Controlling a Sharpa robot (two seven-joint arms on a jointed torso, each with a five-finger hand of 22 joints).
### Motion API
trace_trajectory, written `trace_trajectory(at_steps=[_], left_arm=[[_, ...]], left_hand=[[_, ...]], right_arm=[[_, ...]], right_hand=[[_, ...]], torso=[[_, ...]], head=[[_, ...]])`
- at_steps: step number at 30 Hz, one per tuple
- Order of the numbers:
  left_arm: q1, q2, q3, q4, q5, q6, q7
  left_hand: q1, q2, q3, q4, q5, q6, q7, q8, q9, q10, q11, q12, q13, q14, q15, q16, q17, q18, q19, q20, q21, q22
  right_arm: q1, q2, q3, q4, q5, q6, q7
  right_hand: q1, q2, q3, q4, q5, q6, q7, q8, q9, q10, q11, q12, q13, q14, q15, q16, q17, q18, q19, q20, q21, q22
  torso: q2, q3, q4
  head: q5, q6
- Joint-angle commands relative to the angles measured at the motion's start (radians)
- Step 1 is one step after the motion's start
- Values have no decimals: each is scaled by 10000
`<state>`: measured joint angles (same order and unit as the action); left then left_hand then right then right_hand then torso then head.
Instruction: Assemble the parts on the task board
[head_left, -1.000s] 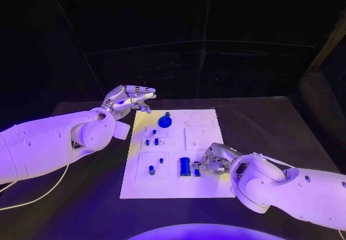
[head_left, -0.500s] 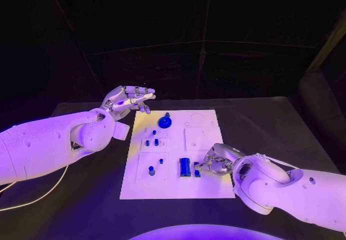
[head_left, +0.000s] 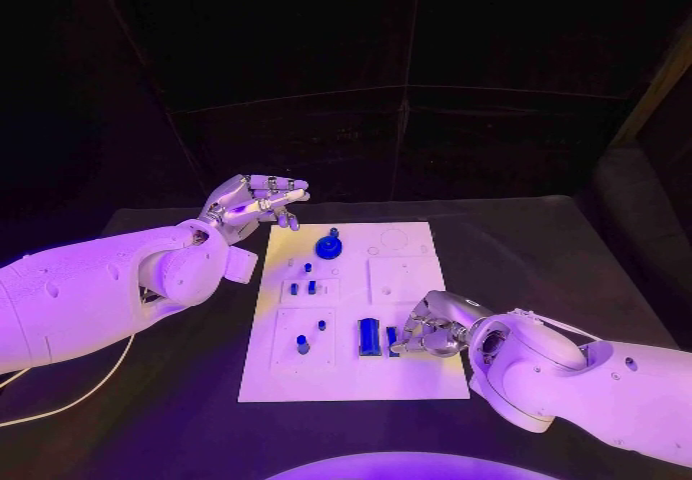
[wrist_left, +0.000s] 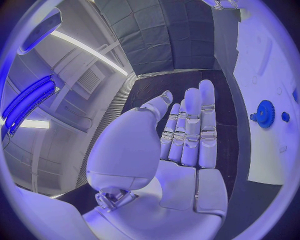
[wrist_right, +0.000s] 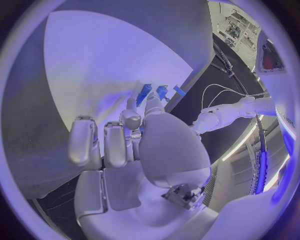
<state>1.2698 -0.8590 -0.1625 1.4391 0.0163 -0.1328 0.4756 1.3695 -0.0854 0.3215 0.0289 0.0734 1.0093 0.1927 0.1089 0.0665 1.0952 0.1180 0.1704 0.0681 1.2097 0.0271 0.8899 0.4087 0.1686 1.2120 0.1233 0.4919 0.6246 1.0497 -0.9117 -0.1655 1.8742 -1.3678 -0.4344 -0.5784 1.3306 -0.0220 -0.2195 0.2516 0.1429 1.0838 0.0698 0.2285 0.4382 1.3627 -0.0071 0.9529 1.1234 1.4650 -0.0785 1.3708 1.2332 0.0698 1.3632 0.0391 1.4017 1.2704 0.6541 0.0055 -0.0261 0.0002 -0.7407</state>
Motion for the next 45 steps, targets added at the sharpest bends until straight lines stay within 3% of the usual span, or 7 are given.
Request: trace_trajectory(at_steps=[1, 20, 29, 33, 36, 40, 45], left_arm=[[14, -5, 6, 21, 13, 112, 86], [14, -34, 6, 39, 13, 122, 86], [11, -13, 5, -60, 13, 98, 106], [6, 12, -2, -170, 21, 36, 117], [-5, 72, -28, -325, 114, -9, 127], [-21, 216, -103, -706, 284, -96, 180], [-59, 452, -142, -1289, 417, -279, 347]], left_hand=[[-89, 27, -46, -6, -16, -90, -12, 67, 4, -58, 4, 48, -10, -74, 21, 69, -12, 127, 29, 25, -58, -14], [-70, 35, -41, -17, -12, -89, -17, 71, 6, -58, -1, 53, -9, -77, 17, 71, -14, 130, 30, 24, -61, -18], [-55, 39, -39, -27, -11, -87, -19, 76, 7, -58, -4, 58, -7, -81, 14, 72, -16, 132, 31, 23, -65, -22], [-89, 4, -102, -18, -15, -96, -5, 89, 7, -72, 15, 80, -5, -307, 49, -53, -77, 122, -127, 48, -180, -88], [-65, -12, -158, -34, -19, -131, 20, 100, 4, -110, 53, 100, -8, -903, 127, -702, -383, 111, -675, 112, -594, -323], [-29, 32, -150, -7, -20, -121, 40, 134, 5, -169, 163, 9, -30, -1792, 374, -2591, -1221, 45, -1824, 354, -1627, -992], [3, 88, -65, 59, -15, -102, 34, 67, -6, -166, 317, -393, -53, -2519, 899, -4902, -2190, -41, -3482, 898, -3261, -2199]], right_arm=[[10, 103, -1, -101, -8, 322, 96], [7, 152, 0, -207, -361, -11, 352], [120, -389, 61, -190, 1997, -877, 3221], [319, -353, 364, -881, 4912, -733, 5307], [572, -201, 499, -1689, 7085, -323, 6744], [908, 253, 583, -3102, 9473, 458, 8307], [1067, 1100, 732, -4853, 11024, 1134, 9457]], right_hand=[[51, 53, -33, -2, -82, 82, -28, 87, 25, 52, -13, 84, 21, 405, 71, 4, 18, 18, 32, 41, -21, 10], [35, 106, -235, 73, -116, 197, -100, 285, 144, 206, -77, 281, 124, 457, 17, 55, 133, -4, 129, -5, 13, 96], [81, 81, -338, 241, -454, -574, 141, -108, -4, -422, 118, -1137, -904, 266, 155, -535, -697, 141, -332, 84, -440, -589], [1244, 381, -41, -333, -576, -1252, 444, -570, -244, -1755, 358, -3671, -2745, -579, 352, -2772, -3485, 677, -2042, 262, -2238, -3110], [2326, 664, 95, -847, -791, -1436, 695, -868, -452, -2354, 675, -5385, -4267, -1829, 615, -6013, -6513, 1111, -3868, 513, -4808, -5921], [3000, 1031, -41, -1031, -795, -1445, 1229, -1265, -874, -2894, 1153, -7539, -6634, -3238, 1305, -9167, -8136, 1055, -4944, 1068, -7199, -7411], [3151, 1266, -309, -1346, -775, -1246, 1161, -1641, -1422, -2655, 1401, -8435, -8440, -4041, 1768, -11379, -9528, 1076, -5345, 1626, -9083, -8699]], torso=[[22, 3, 1], [-6, 13, -9], [-89, -16, 5], [-197, -39, -34], [-296, -71, -34], [-507, -132, -57], [-667, -183, -98]], head=[[5, -7], [23, -42], [-47, 93], [-93, 217], [-163, 345], [-217, 554], [-253, 972]])
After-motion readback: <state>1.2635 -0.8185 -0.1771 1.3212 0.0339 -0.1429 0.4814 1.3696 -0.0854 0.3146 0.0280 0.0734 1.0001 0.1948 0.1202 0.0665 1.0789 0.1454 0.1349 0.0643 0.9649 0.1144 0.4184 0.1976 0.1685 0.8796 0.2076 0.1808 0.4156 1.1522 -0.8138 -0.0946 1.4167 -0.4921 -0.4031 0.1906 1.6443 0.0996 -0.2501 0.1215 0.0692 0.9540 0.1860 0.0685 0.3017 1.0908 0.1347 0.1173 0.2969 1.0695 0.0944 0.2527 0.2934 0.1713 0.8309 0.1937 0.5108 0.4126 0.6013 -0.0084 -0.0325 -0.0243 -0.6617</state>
